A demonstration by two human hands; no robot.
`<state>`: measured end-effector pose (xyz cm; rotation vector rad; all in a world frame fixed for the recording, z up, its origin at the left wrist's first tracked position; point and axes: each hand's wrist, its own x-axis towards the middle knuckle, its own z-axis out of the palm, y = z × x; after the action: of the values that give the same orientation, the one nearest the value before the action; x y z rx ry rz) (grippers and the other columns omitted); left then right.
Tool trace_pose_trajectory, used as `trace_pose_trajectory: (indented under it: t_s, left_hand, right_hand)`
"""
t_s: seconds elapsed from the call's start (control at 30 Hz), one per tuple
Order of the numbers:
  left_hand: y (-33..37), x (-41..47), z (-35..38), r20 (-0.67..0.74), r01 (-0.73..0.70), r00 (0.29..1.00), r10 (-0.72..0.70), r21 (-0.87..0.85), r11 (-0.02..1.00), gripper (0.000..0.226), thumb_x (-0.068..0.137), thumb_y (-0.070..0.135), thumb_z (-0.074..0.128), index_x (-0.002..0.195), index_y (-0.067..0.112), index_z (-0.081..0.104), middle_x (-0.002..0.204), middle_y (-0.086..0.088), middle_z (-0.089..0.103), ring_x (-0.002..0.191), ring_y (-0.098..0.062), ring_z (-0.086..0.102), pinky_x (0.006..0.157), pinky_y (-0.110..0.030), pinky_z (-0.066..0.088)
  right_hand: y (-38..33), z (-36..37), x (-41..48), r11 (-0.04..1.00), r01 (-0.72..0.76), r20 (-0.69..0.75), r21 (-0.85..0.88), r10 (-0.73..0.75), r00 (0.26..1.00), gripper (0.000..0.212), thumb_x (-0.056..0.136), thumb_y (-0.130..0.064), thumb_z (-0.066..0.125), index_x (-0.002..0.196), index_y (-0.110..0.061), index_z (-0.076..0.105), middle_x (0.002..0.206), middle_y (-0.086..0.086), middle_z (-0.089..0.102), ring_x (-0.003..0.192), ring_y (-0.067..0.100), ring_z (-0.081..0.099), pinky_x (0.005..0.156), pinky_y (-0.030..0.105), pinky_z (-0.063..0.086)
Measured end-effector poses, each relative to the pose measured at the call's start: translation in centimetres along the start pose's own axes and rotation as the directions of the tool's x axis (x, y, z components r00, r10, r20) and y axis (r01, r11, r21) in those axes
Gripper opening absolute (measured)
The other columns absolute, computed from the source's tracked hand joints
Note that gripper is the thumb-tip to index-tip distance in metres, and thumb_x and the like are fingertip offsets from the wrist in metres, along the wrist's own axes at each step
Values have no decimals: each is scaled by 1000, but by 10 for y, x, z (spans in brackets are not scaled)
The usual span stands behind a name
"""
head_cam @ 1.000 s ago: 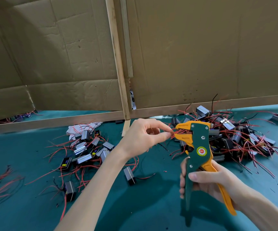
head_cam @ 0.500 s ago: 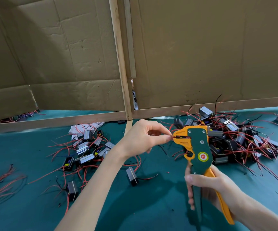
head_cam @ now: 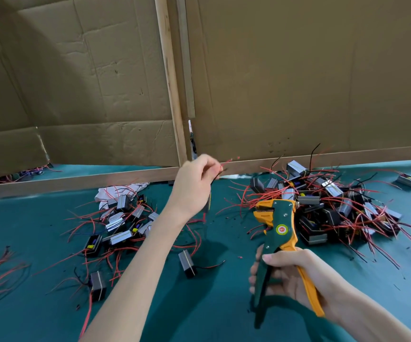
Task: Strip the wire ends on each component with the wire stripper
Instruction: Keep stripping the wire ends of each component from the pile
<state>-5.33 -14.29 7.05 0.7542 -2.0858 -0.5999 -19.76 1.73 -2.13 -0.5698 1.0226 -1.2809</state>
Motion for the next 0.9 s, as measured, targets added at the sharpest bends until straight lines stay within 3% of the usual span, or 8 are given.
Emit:
trace_pose_trajectory:
  t_s: [0.17,0.33,0.43,0.53,0.7,0.73,0.8,0.9]
  left_hand:
    - [53,40,47,-156,-160,978,135,-158,974,11,97,4,50,89,2,58,76,-2,57,66,-15,53,63,-31,49]
    - [84,46,91,280,-94,948,150,-205,974,34,98,3,47,132,5,49,132,-13,56,106,-24,62,96,-32,46]
    - [73,27,89,276,26,961,17,-154,988,47,100,10,44,145,14,33,144,-9,43,122,-23,52,107,-37,38]
    - [57,-18,76,157,228,968,-195,-230,946,19,94,34,53,112,29,54,116,1,56,116,-22,53,103,-40,40]
    - [46,-95,58,590,563,765,-258,-418,713,79,69,82,54,125,26,51,120,11,62,111,0,58,94,-22,44]
    - [44,-98,58,615,581,753,-235,-453,676,75,74,79,51,129,28,49,124,11,61,114,-1,57,96,-24,45]
    - [39,-99,60,583,600,764,-277,-484,637,60,88,62,44,135,27,47,131,7,59,122,-8,54,98,-23,45]
    - [25,-101,50,563,656,750,-348,-560,506,40,102,41,32,126,18,55,113,-3,69,105,-15,64,73,-16,50]
  right_hand:
    - [-2,-1,-2,999,-38,-24,-20,37,999,32,60,-2,67,90,6,63,82,29,64,71,40,67,63,48,59]
    - [-7,-4,-2,1000,-13,-42,-20,12,999,25,66,0,63,89,7,61,81,28,64,71,39,67,68,49,59]
    - [-5,-6,-1,999,37,-81,3,-37,996,31,65,-8,64,92,6,60,82,27,64,72,39,67,71,49,58]
    - [-7,-4,7,990,121,-161,-71,-131,978,39,64,-18,74,97,1,64,82,21,68,71,31,67,68,42,57]
    - [-13,42,35,956,294,-394,-12,-275,877,112,41,-65,81,117,12,49,86,9,50,74,12,49,50,14,44]
    - [-9,53,37,947,322,-395,14,-290,872,96,56,-69,73,110,7,50,86,6,46,76,9,45,52,12,41]
    - [-7,63,38,955,293,-400,-48,-288,870,36,97,-43,47,88,-8,51,77,0,38,69,8,40,61,18,39]
    - [-10,65,43,927,278,-346,-252,-355,868,36,99,-36,43,85,-3,50,87,10,47,81,21,45,77,26,33]
